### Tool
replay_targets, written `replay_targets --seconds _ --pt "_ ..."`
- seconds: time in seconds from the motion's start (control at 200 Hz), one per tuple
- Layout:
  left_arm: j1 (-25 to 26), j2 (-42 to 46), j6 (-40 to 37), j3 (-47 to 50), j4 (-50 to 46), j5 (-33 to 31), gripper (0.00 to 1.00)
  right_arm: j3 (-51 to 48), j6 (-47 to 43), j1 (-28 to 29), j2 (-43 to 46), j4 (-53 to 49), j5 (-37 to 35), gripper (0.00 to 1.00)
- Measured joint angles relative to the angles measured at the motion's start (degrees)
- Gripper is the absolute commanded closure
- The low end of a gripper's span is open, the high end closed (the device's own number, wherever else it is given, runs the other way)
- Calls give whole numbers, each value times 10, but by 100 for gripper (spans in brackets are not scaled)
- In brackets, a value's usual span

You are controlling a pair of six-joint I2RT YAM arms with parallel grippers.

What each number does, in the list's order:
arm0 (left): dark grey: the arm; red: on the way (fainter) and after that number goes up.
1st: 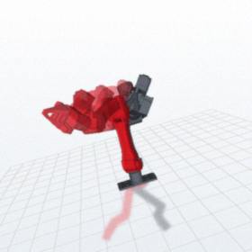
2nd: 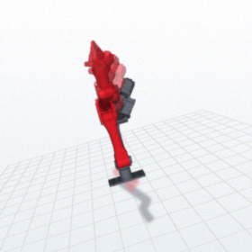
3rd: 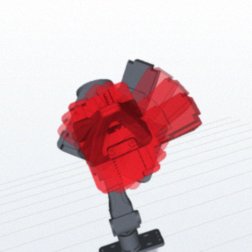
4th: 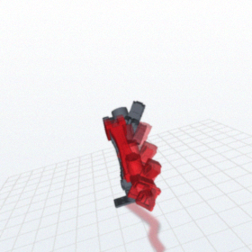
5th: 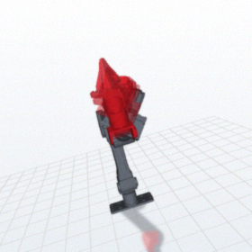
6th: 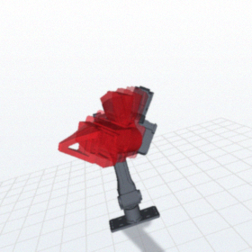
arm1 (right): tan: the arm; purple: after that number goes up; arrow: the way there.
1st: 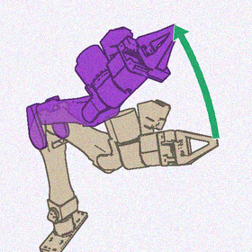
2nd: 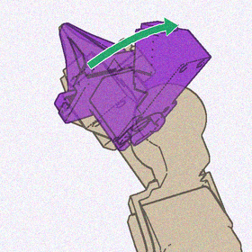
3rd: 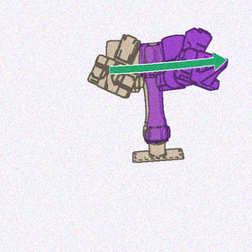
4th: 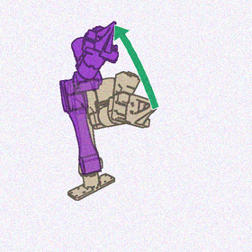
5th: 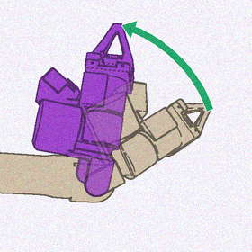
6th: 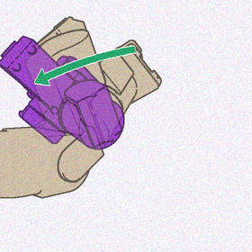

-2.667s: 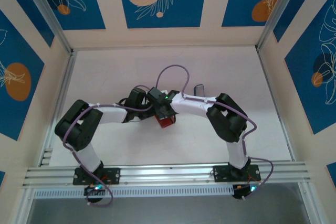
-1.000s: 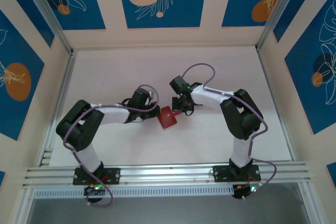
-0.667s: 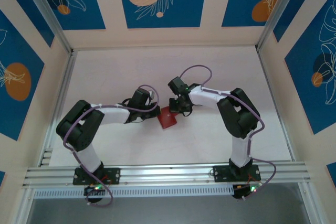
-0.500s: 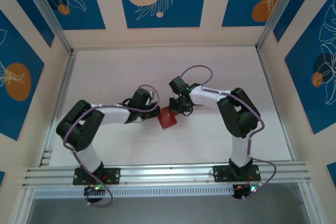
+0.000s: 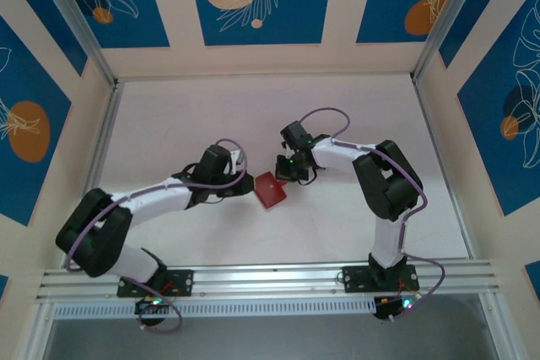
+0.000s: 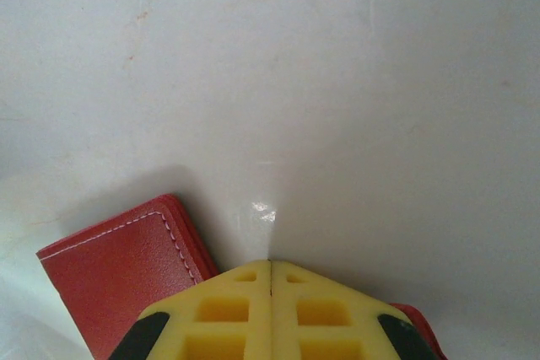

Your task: Put the credit cards into the card holder

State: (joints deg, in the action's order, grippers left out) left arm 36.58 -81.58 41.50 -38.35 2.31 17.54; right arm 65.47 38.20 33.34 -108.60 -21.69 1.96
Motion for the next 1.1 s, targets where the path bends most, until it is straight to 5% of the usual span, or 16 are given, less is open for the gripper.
replay_targets --seconds 0.55,1.1 --pt "25 -118 6 -18 -9 -10 100 -21 0 0 8 17 47 100" --pt "25 -122 16 -23 -12 -10 100 -28 0 5 84 12 111 100"
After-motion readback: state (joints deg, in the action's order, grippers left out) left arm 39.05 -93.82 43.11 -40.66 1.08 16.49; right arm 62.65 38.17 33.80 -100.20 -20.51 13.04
